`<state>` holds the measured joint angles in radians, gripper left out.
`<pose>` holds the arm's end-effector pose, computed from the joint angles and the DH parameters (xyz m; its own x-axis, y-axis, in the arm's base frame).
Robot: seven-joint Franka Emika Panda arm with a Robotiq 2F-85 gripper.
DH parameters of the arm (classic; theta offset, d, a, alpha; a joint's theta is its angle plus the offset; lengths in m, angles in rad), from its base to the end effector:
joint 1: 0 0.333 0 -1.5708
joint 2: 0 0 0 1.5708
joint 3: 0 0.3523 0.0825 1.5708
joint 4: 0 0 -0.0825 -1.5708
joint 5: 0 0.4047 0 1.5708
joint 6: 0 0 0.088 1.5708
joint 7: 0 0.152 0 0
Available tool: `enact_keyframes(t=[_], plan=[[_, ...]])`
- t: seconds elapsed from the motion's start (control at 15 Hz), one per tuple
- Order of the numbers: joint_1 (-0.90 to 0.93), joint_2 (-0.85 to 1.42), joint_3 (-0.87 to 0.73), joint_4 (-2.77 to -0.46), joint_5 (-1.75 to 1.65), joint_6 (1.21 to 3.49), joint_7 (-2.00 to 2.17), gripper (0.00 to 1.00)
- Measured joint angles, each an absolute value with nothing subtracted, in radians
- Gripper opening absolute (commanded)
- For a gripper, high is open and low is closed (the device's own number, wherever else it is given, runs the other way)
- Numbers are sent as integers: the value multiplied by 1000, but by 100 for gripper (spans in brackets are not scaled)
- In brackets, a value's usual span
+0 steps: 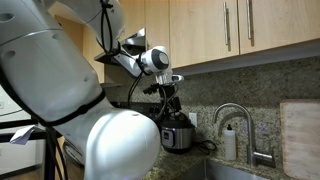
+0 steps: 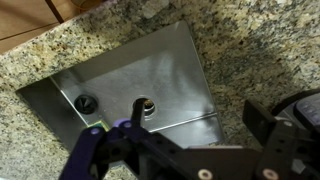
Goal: Turn the tap nozzle to the right
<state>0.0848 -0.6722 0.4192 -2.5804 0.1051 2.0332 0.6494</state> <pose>0.3184 0.1852 0.4424 0.9542 -0.2491 0.1658 -0.2637 -0.9619 0.0723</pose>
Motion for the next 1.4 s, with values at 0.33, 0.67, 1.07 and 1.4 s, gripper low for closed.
enact_keyframes(t=[0.33, 0.67, 1.07, 1.4], plan=[[108, -663, 404, -2580, 106, 2030, 649, 100], [103, -644, 407, -2581, 83, 2056, 649, 100], [61, -386, 526, -2518, -64, 2329, 804, 100], [-98, -129, 715, -2340, -275, 2373, 1185, 100]])
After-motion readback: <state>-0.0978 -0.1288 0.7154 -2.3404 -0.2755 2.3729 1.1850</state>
